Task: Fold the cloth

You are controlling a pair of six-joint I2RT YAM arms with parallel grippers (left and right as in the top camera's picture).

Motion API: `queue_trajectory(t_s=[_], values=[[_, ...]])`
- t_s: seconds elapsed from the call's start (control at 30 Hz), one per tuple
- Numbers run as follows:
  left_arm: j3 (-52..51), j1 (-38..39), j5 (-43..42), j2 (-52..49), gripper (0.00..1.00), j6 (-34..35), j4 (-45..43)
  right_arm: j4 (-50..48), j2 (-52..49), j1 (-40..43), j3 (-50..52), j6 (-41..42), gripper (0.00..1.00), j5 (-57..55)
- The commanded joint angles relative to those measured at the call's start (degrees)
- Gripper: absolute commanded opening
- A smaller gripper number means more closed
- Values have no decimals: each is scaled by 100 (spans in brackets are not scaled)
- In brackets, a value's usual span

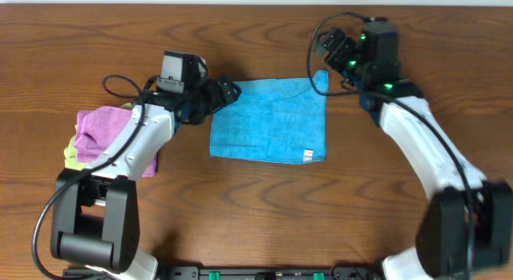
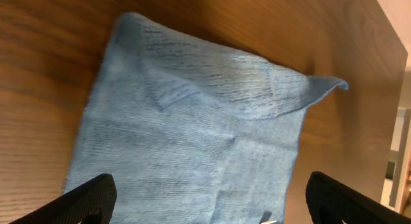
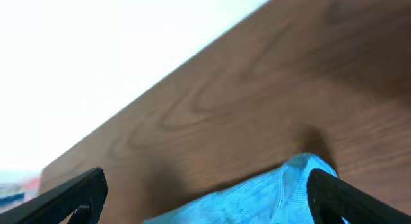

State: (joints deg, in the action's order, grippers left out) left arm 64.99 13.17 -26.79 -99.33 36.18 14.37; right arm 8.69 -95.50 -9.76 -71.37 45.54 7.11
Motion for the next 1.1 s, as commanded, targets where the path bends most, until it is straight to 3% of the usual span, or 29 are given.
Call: queue_trajectory(t_s=[0.0, 0.53, 1.07], values=[[129, 254, 446, -195, 96, 131, -221, 275, 254, -39, -48, -275, 99, 22], [129, 326, 1261, -1012, 97, 114, -1316, 1370, 702, -39, -48, -348, 99, 232], [129, 326, 1386, -1384, 100, 481, -2094, 1432, 702, -39, -48, -407, 99, 374]])
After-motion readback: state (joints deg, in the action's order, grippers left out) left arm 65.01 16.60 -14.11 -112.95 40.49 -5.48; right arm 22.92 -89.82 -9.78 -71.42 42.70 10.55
